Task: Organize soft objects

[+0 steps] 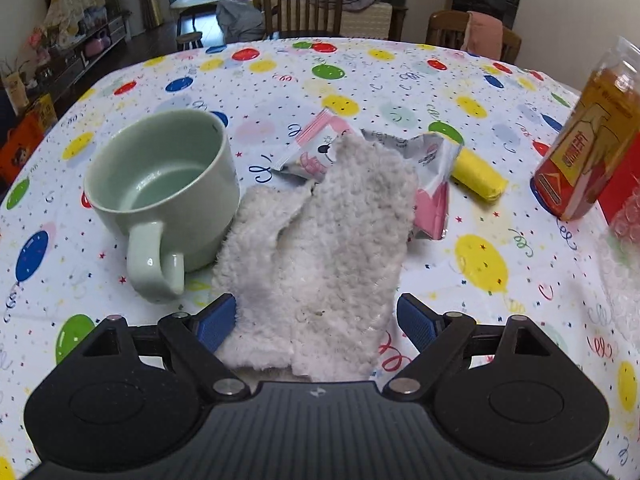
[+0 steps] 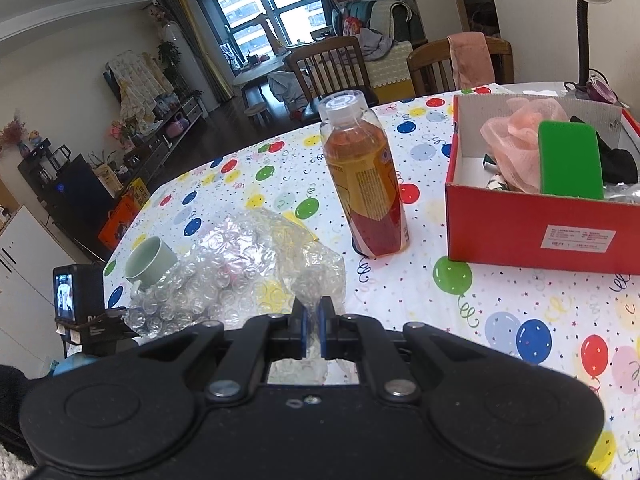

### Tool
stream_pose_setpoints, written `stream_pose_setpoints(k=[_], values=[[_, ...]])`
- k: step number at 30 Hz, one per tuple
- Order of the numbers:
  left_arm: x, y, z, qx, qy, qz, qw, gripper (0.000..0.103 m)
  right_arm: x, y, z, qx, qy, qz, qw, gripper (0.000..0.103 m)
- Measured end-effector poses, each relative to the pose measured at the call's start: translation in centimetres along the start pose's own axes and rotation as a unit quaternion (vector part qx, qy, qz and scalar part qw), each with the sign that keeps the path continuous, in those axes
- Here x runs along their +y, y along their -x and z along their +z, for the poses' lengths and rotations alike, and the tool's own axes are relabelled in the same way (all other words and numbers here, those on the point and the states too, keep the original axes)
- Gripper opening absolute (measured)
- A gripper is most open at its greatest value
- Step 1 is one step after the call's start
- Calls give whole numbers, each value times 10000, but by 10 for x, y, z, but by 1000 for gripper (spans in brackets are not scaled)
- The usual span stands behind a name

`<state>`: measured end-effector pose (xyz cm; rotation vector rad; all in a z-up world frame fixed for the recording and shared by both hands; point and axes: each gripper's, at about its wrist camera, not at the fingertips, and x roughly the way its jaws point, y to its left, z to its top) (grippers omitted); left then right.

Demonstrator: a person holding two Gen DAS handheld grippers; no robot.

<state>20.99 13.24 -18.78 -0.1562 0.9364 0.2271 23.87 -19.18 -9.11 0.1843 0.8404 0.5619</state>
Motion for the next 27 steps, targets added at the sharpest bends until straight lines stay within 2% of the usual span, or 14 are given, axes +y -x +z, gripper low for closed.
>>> stream_pose_setpoints(k=[2,3,4,8,10,15,20,27], values=[[2,-1,2,5,97,-22,10000,87,-2,0,0,12,-23,-7,10000,5],[2,-1,2,-6,114,-26,9999,84,-2,0,0,14,-28,-10,10000,5],[2,-1,3,-19,120,22,9999,75,-3,0,-1,15,-35,-17,10000,5],[4,0,4,-42,182,162,9997,60,-5,1,-1,24,-76,-25,10000,5],[6,1,5,-72,239,186,9995,41,-6,1,0,26,-79,-25,10000,5],[9,6,5,-149,277,83,9995,23,-9,1,0,26,-68,-5,10000,5],[10,16,4,-232,384,-36,9990,21,-13,5,3,-12,-43,28,10000,5],[-1,51,8,-374,467,-364,9975,21,-29,21,12,-171,-54,169,9997,5]])
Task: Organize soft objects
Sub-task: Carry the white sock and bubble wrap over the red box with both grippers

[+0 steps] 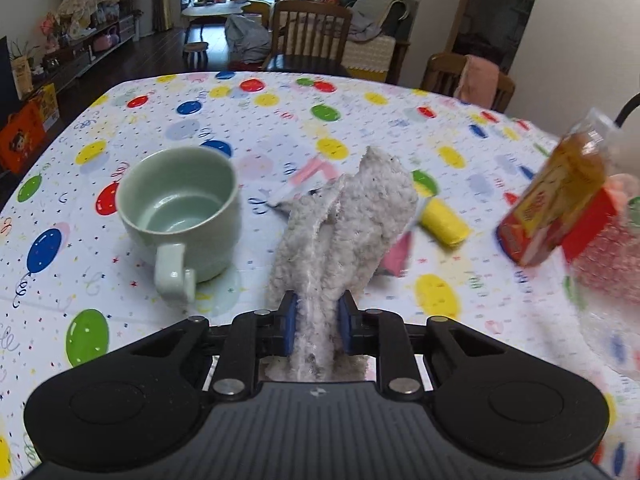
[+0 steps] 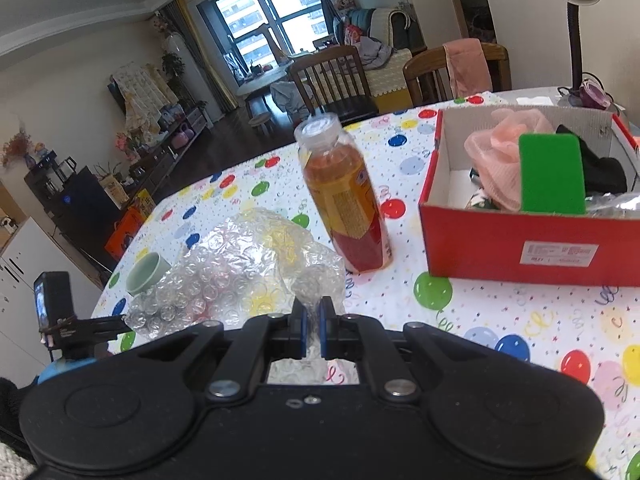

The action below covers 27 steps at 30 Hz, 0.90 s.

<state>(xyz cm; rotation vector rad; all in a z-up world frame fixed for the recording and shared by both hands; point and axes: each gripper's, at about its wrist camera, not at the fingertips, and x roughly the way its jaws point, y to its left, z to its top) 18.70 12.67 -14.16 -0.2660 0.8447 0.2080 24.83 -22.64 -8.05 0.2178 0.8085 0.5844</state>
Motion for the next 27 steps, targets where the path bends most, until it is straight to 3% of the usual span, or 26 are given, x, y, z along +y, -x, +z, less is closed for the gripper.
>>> stream_pose_setpoints(k=[5,16,24,27], values=[[-25,29,11,-74,99,-329,9994,21,-15,16,14,-145,-12,168,9998,5],[-127,77,47,-367,-351,-1161,9919,21,-64,61,66,-655,76,283,9974,5],[-207,82,71,-388,-742,-1696,9819,21,-106,90,102,-1094,274,81,9936,5],[-238,73,79,-352,-876,-1741,9802,21,-122,94,112,-1177,309,0,9926,5]])
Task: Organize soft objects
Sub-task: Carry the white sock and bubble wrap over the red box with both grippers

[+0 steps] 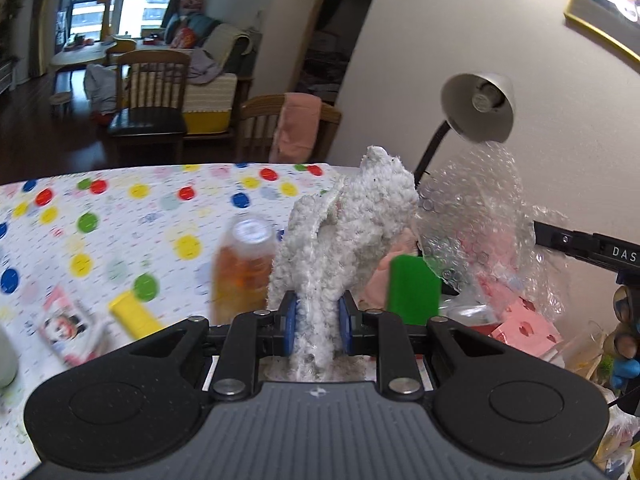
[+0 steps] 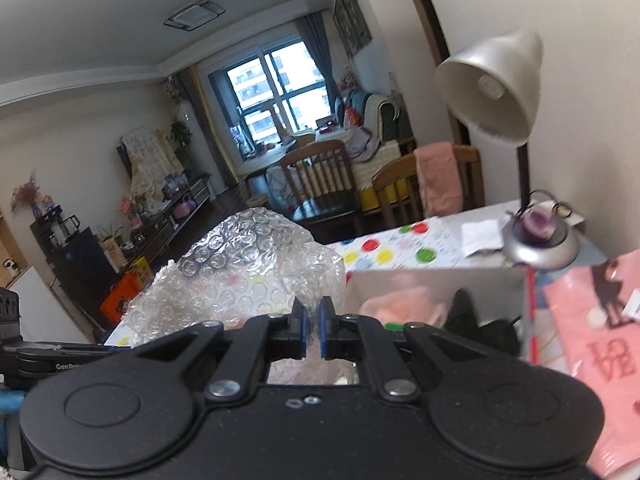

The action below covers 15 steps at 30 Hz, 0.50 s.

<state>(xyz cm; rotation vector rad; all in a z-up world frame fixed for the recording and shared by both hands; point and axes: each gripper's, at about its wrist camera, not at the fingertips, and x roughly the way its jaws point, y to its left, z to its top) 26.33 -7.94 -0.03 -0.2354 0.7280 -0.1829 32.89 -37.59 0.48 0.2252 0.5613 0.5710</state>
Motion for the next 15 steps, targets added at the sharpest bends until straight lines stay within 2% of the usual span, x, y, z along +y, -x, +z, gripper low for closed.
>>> stream_pose_setpoints(k=[8,15], values=[[-49,-56,13,341,-273,-15,9990,21,-46,-6,7,45,15,-322,9995,5],[-78,-97,21,527,-557,274,9967,21,-78,-19,6,228,33,-562,9982,5]])
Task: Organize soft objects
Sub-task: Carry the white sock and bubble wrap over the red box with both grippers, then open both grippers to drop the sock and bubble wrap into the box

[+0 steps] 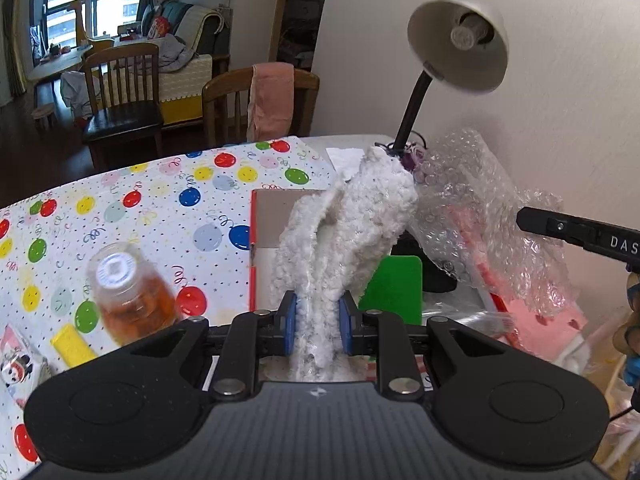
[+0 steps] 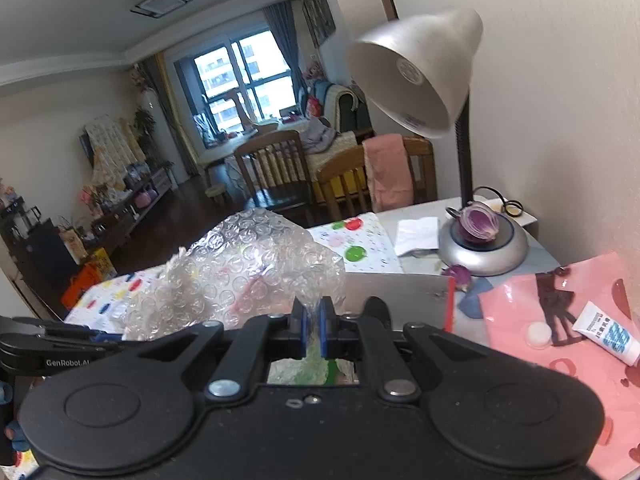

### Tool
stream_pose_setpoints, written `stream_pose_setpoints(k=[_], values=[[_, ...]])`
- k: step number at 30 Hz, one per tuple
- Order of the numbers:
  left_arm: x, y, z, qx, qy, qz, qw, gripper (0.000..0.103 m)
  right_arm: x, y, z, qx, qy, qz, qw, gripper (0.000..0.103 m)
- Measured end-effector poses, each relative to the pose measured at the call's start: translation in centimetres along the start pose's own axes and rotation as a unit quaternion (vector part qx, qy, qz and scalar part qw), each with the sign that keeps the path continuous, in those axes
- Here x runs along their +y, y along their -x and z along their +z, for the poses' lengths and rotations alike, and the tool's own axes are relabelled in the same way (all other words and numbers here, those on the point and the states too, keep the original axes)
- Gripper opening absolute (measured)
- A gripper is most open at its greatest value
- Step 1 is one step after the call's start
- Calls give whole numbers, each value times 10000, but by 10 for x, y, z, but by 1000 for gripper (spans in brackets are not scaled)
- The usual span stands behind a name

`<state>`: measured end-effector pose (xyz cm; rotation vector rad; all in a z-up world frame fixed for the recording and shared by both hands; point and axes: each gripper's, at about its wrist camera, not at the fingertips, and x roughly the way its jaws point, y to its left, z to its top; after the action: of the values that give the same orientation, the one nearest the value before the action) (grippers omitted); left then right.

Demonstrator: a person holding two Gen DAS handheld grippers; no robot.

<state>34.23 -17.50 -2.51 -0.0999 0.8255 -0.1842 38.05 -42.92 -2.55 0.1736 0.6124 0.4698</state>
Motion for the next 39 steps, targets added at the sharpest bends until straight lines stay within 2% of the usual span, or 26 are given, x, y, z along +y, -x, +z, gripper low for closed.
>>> stream_pose_setpoints(k=[5,9,15,23,29,31,35,38,39], values=[[-15,-30,8,150,-103,213,9996,21,-13,-17,-5,236,64,-152,9996,5],[-17,-56,10,418,62,268,9987,21,-22,-33,-15,525,138,-230,9983,5],[-18,-86,7,758,168,446,9960,21,-17,-53,-31,833,693,-449,9931,7],[-21,-108,3,958,-67,513,9941,21,-10,-68,-43,1074,1064,-361,9878,13],[-16,-115,-5,1076,-54,530,9928,21,-8,-70,-46,1132,1172,-317,9861,21],[-14,-115,-6,1085,3,482,9929,21,-7,-68,-46,1101,1189,-313,9863,29],[-10,-111,-6,1020,49,413,9939,24,-7,-63,-44,1060,1095,-254,9880,37],[-10,-107,-7,925,33,385,9950,29,-5,-57,-43,1011,1066,-246,9888,47],[-10,-105,-8,892,18,382,9953,33,-5,-55,-43,997,1068,-241,9890,53]])
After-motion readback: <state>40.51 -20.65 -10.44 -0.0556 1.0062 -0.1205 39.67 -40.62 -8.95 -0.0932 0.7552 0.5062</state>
